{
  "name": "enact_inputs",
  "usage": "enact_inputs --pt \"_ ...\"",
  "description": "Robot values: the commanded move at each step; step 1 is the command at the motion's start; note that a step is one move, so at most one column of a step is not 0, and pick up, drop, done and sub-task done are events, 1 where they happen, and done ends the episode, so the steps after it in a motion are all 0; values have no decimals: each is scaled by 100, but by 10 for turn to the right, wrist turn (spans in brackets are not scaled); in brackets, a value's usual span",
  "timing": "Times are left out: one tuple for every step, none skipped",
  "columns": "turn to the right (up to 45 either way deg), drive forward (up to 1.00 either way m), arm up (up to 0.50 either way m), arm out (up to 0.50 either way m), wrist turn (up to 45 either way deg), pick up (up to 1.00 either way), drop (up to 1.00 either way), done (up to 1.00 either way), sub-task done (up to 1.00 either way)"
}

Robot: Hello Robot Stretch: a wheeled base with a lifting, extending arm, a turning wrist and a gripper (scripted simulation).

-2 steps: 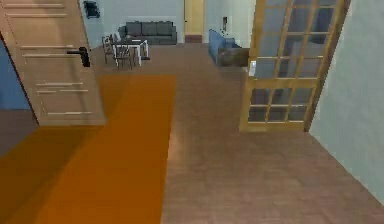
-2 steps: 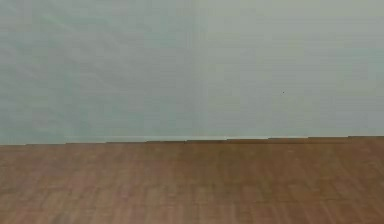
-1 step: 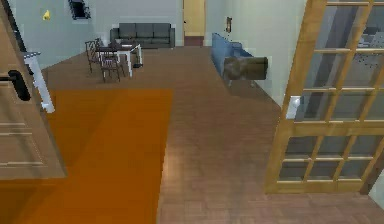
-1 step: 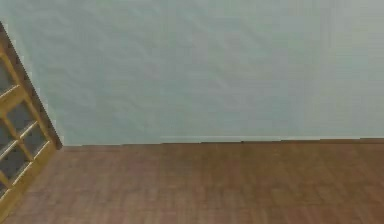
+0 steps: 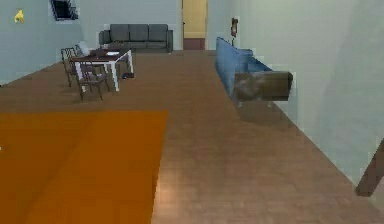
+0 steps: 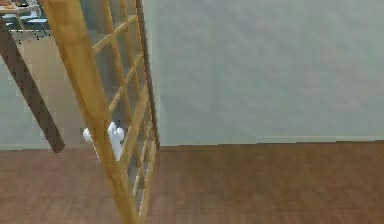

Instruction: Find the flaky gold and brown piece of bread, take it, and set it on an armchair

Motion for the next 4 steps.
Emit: enact_inputs --pt "-300 0 0 0 0 0 0 0 0" --pt "0 5 0 0 0 0 0 0 0" --pt "450 0 0 0 0 0 0 0 0" --pt "180 0 0 0 0 0 0 0 0"
